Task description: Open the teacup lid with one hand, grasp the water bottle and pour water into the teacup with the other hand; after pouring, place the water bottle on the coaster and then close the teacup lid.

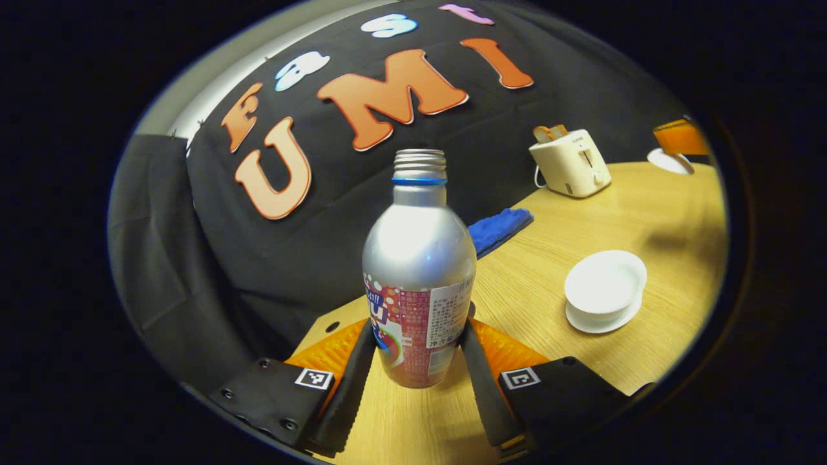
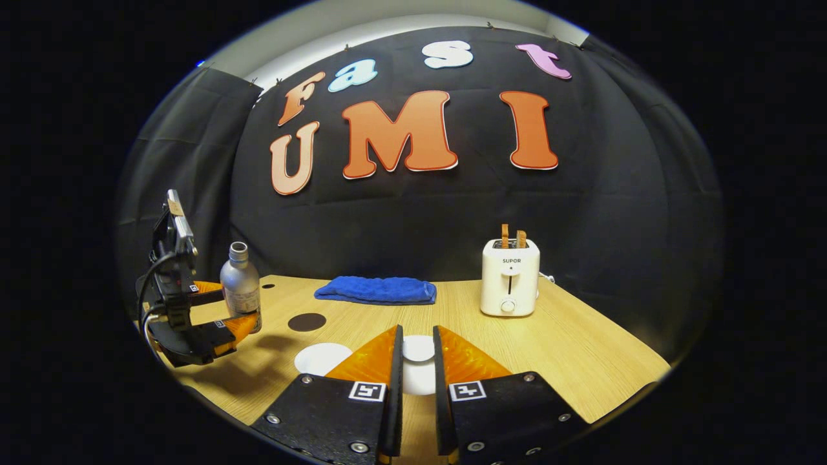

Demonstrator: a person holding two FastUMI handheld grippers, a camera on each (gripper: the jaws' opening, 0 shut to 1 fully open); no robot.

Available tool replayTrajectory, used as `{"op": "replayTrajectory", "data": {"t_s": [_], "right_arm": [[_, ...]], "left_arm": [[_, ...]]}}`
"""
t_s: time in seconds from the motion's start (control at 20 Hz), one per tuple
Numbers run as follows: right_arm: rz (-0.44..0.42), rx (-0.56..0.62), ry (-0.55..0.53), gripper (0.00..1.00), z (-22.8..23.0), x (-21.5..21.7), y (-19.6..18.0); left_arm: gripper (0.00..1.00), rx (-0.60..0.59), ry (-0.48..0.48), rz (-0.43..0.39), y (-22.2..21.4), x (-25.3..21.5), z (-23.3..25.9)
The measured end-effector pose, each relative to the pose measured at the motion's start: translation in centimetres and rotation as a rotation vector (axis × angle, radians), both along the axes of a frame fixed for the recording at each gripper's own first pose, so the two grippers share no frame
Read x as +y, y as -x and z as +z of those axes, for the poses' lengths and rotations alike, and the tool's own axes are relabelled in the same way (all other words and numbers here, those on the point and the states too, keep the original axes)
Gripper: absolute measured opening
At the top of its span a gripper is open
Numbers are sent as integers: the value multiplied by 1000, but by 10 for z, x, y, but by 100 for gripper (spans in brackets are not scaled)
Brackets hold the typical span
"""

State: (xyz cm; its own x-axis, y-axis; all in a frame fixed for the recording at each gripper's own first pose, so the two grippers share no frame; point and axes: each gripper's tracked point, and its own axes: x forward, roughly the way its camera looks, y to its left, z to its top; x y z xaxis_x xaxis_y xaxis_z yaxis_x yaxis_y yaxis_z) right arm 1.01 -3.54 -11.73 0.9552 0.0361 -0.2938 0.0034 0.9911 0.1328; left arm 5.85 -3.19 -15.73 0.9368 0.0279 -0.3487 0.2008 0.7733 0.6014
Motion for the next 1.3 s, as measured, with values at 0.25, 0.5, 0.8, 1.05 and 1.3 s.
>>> {"op": "replayTrajectory", "data": {"t_s": [0.25, 0.5, 0.8, 1.05, 1.3], "right_arm": [[-11, -11, 9, 22, 2, -8, 4], [-20, -27, 0, 22, 5, -17, 10], [-40, -32, 14, 22, 5, -29, 14], [-28, -24, 36, 22, 0, -28, 11], [-11, -44, 50, 22, 6, -24, 11]], "left_arm": [[76, -11, -239, -93, -1, -15, -7], [80, 8, -401, -154, -7, -19, -14], [76, 33, -609, -212, -10, -7, -20], [80, 29, -747, -256, -16, -4, -19], [80, 11, -867, -325, -24, -13, -14]]}}
